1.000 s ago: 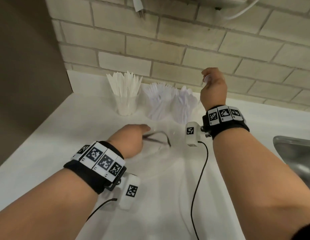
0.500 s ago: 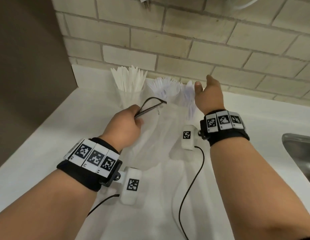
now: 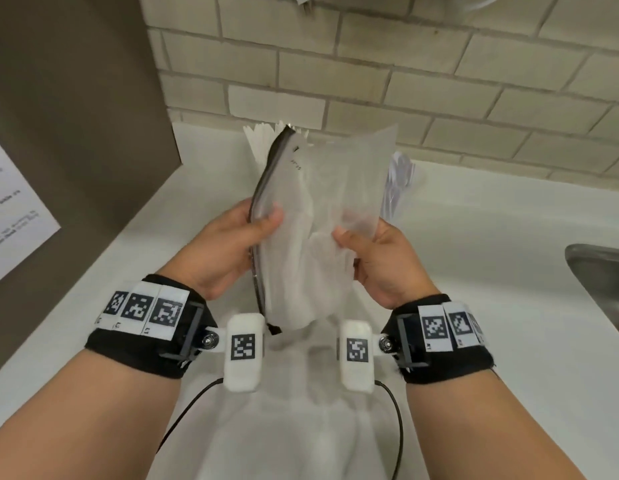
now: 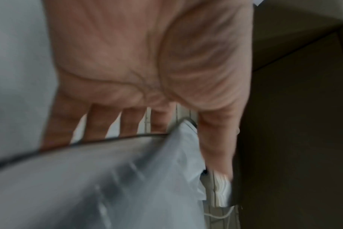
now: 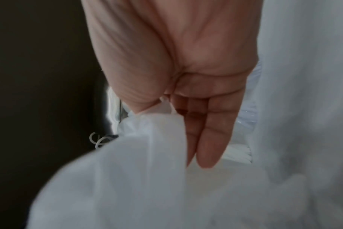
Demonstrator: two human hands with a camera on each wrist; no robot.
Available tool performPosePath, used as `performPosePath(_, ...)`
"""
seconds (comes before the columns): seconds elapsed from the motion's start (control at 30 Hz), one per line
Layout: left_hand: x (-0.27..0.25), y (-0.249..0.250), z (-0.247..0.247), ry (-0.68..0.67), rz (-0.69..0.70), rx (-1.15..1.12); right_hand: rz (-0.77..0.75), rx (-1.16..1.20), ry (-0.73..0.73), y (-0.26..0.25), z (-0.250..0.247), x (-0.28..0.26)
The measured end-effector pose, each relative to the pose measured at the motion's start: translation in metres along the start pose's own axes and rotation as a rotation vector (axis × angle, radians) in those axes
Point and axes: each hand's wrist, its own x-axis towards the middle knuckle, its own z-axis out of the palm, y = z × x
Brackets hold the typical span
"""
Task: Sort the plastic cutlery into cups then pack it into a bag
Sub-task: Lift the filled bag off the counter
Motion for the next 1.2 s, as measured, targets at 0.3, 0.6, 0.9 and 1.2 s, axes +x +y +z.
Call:
performPosePath(0.3, -0.036, -0.025, -0.002, 0.075, -0.098, 0.136, 0.123, -0.253, 0.121, 0.017, 0.016, -0.032)
performPosePath(0.6, -0.062, -0.029, 0.001, 0.012, 0.09, 0.259, 0.033, -0.638, -0.344, 0.023, 0.017, -0.058)
performPosePath(0.9, -0.084, -0.019, -0.01, -0.098, -0.071, 1.002, -0.177, -0.876, -0.245, 0.023, 0.025, -0.069)
performPosePath(1.2, -0.104, -0.019, -0.005, 0.131, 0.118, 0.864, -0.126, -0.575, -0.318, -0.004, 0.031, -0.095)
